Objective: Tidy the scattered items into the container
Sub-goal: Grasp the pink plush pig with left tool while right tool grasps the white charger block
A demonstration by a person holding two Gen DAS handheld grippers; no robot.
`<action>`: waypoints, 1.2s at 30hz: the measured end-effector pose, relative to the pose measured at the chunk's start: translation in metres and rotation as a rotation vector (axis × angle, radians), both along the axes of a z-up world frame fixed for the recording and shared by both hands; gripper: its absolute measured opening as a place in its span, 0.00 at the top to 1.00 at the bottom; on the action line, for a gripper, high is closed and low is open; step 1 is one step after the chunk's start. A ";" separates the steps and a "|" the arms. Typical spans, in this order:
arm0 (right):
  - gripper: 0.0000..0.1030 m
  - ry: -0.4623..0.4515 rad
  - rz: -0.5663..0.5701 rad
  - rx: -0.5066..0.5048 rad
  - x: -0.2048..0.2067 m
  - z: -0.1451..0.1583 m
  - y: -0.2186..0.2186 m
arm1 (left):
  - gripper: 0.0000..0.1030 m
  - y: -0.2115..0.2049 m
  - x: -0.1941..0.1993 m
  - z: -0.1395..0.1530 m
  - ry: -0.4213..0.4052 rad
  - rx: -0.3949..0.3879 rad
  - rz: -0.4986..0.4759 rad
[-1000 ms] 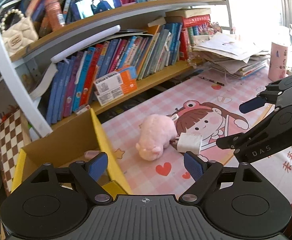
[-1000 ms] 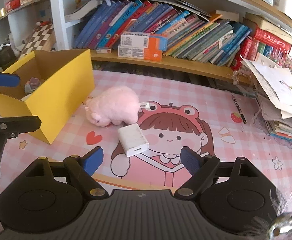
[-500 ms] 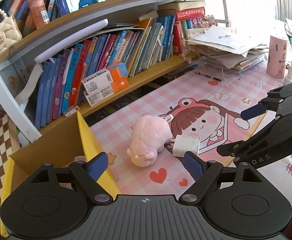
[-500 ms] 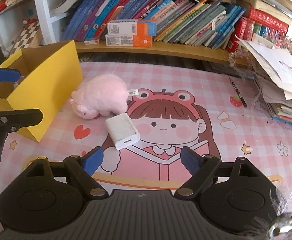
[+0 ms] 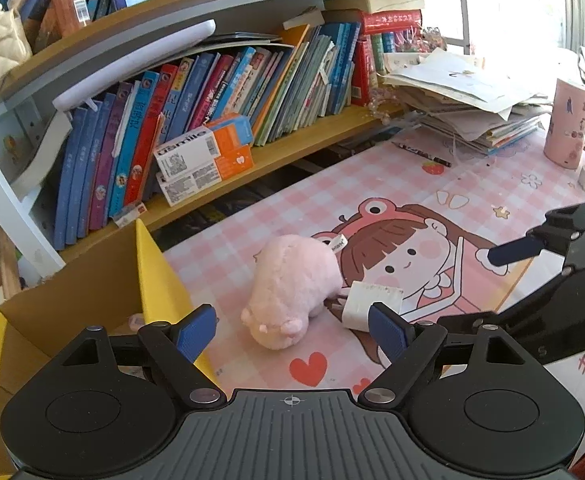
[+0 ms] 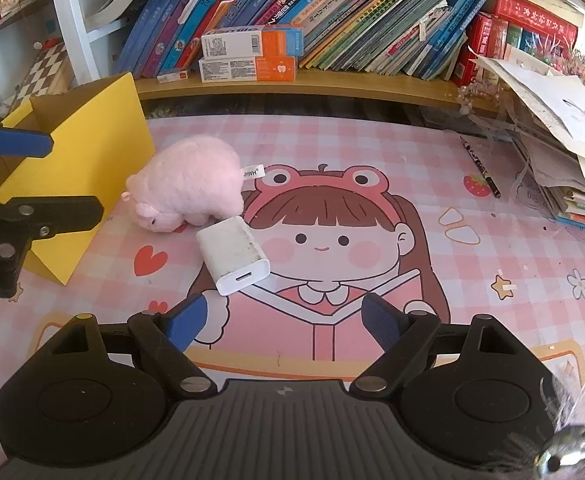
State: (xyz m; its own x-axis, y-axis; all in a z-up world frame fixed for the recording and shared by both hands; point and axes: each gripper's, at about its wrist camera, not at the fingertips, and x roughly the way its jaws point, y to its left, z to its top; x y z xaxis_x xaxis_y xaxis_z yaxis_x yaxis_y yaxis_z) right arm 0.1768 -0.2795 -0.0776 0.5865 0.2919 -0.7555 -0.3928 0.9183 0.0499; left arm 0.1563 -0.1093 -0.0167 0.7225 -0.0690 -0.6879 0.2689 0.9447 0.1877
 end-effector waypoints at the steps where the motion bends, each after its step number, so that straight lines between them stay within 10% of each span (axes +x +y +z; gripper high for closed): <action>1: 0.19 0.000 -0.001 0.002 0.000 -0.001 -0.001 | 0.17 0.000 0.001 -0.001 0.002 -0.002 0.003; 36: 0.33 0.080 0.085 0.079 0.037 -0.034 0.016 | 0.20 -0.003 0.056 -0.047 0.073 0.011 0.084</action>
